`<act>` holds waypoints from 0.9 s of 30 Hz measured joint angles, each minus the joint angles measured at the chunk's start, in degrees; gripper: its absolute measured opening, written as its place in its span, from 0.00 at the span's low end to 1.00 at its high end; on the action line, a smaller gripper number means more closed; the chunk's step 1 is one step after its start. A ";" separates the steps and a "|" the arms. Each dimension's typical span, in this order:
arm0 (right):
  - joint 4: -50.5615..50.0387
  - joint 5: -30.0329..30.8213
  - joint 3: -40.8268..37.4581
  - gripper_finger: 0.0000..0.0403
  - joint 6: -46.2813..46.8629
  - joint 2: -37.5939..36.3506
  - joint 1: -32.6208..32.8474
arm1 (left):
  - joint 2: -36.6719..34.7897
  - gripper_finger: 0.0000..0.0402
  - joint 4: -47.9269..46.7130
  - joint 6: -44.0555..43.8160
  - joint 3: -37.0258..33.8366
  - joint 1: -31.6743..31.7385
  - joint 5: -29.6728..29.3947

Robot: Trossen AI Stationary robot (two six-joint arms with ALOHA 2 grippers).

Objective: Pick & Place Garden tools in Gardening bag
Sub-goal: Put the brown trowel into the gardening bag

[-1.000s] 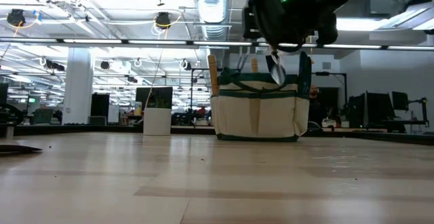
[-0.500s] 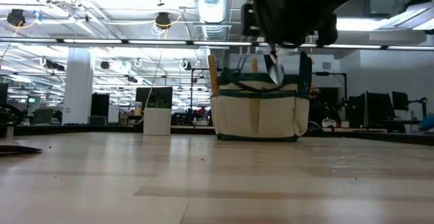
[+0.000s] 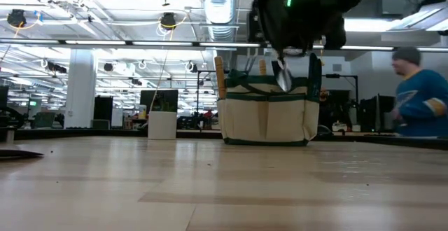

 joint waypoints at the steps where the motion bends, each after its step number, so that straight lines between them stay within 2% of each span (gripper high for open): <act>1: -0.09 -0.13 -0.19 0.13 -0.01 0.56 -0.26 | 0.00 0.34 0.01 0.04 0.00 0.00 -0.23; 8: 4.17 0.17 0.28 0.14 0.65 4.72 -1.22 | 0.00 0.34 0.00 0.16 -0.02 0.00 -1.12; 10: 2.22 -0.63 -0.49 0.14 0.47 4.99 -1.48 | 0.02 0.34 0.00 0.19 -0.02 -0.01 -1.80; 20: 5.59 -0.03 -0.07 0.15 1.17 8.63 -1.59 | 0.07 0.34 0.04 1.56 -0.02 0.01 -2.58; 27: 3.84 -0.01 -0.09 0.26 1.02 7.88 -1.84 | 0.07 0.34 0.62 1.50 -0.02 -0.01 -2.58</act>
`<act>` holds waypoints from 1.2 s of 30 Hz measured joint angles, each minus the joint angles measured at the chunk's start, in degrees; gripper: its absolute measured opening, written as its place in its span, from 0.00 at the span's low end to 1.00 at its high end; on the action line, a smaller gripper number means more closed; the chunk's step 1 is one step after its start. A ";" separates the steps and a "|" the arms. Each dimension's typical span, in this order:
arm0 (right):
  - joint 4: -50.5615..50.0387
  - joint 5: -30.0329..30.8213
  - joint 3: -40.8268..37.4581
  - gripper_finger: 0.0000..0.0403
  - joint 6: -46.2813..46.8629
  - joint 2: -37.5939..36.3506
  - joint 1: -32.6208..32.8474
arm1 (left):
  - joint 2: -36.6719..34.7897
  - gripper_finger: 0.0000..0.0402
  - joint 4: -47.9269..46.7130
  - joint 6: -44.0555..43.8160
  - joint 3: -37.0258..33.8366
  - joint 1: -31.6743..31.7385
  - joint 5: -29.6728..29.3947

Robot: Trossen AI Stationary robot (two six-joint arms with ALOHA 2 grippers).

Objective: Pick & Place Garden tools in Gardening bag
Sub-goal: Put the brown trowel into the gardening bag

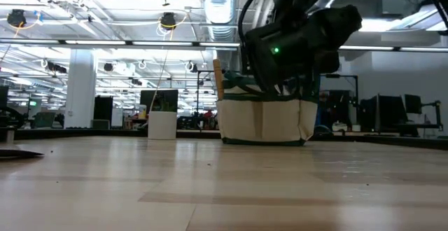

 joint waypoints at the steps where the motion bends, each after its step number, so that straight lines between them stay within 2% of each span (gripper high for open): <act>1: -0.42 -0.02 -0.01 0.28 0.00 -0.38 0.08 | 0.00 0.34 0.26 0.00 0.00 0.02 0.00; 11: -6.15 -0.02 0.04 0.50 -2.79 -7.83 1.65 | 0.00 0.34 1.63 -0.34 0.00 0.02 0.33; 15: -8.11 -0.07 0.78 0.54 -4.63 -13.35 3.18 | 0.28 0.34 1.81 -1.63 0.00 0.01 8.41; 18: -12.21 -0.15 3.12 0.54 -5.99 -18.94 5.47 | 2.55 0.34 0.66 -7.32 0.03 0.02 16.20; 23: -11.66 -6.74 6.71 0.52 -20.86 -27.75 9.33 | 11.73 0.34 -7.11 -16.93 0.02 0.00 27.33; 28: -9.92 -15.52 7.99 0.52 -30.80 -34.27 12.24 | 22.36 0.34 -12.56 -27.52 -0.04 0.00 31.13; 31: -9.64 -20.06 7.99 0.51 -33.92 -36.64 13.64 | 27.33 0.34 -13.58 -36.88 -0.16 0.01 36.06; 33: -9.62 -21.97 7.99 0.52 -35.69 -37.46 14.58 | 30.16 0.34 -13.56 -41.98 -0.69 -0.77 39.43; 36: -9.56 -23.36 7.99 0.51 -37.24 -37.84 15.98 | 32.94 0.34 -13.17 -48.79 -1.99 -4.03 39.45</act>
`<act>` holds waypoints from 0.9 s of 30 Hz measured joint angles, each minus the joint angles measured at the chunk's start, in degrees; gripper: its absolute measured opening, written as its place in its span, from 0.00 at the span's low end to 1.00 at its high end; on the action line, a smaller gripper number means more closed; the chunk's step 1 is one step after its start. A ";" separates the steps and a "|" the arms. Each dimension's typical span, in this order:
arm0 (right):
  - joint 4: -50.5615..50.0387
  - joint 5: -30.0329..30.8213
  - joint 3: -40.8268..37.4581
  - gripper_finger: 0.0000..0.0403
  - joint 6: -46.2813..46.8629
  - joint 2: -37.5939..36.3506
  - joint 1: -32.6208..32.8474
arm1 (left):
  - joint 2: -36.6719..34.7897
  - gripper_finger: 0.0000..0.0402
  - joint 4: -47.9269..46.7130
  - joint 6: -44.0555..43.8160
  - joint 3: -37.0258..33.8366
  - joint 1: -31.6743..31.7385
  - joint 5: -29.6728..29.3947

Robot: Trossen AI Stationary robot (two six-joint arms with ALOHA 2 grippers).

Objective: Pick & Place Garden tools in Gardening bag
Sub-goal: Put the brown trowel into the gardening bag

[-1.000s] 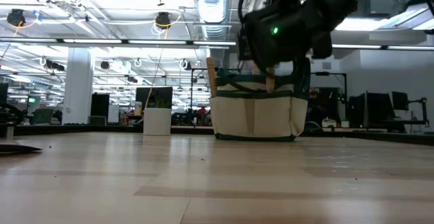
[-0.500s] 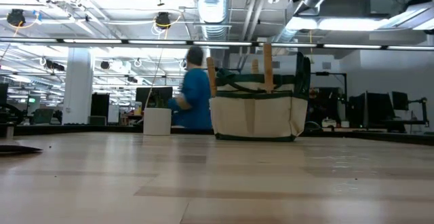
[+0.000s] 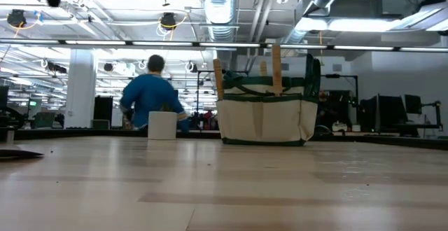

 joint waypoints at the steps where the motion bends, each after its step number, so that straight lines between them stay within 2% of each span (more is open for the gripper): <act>1: -0.06 -0.52 0.00 0.51 -0.04 0.03 0.45 | 0.75 0.34 0.49 -2.02 -0.56 -1.10 -0.57; 6: 1.63 -3.03 0.00 0.50 0.02 0.69 2.96 | 2.74 0.34 4.80 -13.32 -4.99 -9.14 -0.86; 14: 7.58 -4.78 -0.13 0.50 0.12 3.88 6.75 | 3.13 0.34 19.86 -33.39 -15.09 -24.76 -1.00; 19: 9.96 -7.75 -0.02 0.50 0.17 6.33 7.57 | 6.49 0.34 26.02 -38.54 -16.44 -28.36 -1.14; 23: 10.99 -9.27 -0.02 0.51 0.15 7.43 8.58 | 10.64 0.34 32.51 -38.73 -16.41 -28.47 -1.30; 27: 11.81 -9.84 -0.06 0.50 0.17 7.71 9.61 | 15.42 0.34 34.84 -40.17 -16.41 -28.20 -0.74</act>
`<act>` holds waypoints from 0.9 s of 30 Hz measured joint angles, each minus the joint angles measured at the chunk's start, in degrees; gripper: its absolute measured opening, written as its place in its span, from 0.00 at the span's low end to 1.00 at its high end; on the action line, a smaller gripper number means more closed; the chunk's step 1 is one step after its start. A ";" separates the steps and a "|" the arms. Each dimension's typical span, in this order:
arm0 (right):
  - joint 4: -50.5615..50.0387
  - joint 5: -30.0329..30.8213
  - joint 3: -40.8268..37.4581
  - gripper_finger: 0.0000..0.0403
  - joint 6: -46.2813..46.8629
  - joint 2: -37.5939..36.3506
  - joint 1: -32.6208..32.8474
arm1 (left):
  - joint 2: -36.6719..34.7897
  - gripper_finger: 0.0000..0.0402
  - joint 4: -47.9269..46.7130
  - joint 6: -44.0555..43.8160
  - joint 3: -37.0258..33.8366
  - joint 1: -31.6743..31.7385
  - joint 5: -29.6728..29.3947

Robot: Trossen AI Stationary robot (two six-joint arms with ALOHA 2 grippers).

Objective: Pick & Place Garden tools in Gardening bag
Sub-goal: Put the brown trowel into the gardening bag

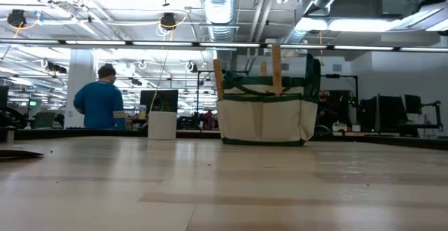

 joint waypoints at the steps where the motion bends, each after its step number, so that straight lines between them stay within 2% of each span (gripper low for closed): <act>1: 0.46 0.00 0.04 0.50 0.00 -0.06 0.20 | 1.07 0.34 0.09 -0.27 0.00 0.03 0.59; 17: 0.78 0.10 0.04 0.49 -0.44 -0.43 5.11 | 10.94 0.34 3.30 -0.31 0.00 0.09 3.77; 22: 0.80 0.08 0.04 0.49 -0.44 -0.43 5.73 | 14.42 0.33 3.71 0.66 0.09 0.12 9.01; 24: 0.86 0.08 0.04 0.49 -0.44 -0.43 6.06 | 14.50 0.30 3.72 0.48 0.13 0.23 9.53; 27: 0.96 0.08 0.04 0.49 -0.61 -0.43 6.06 | 13.65 0.19 4.25 0.07 -0.12 0.75 9.92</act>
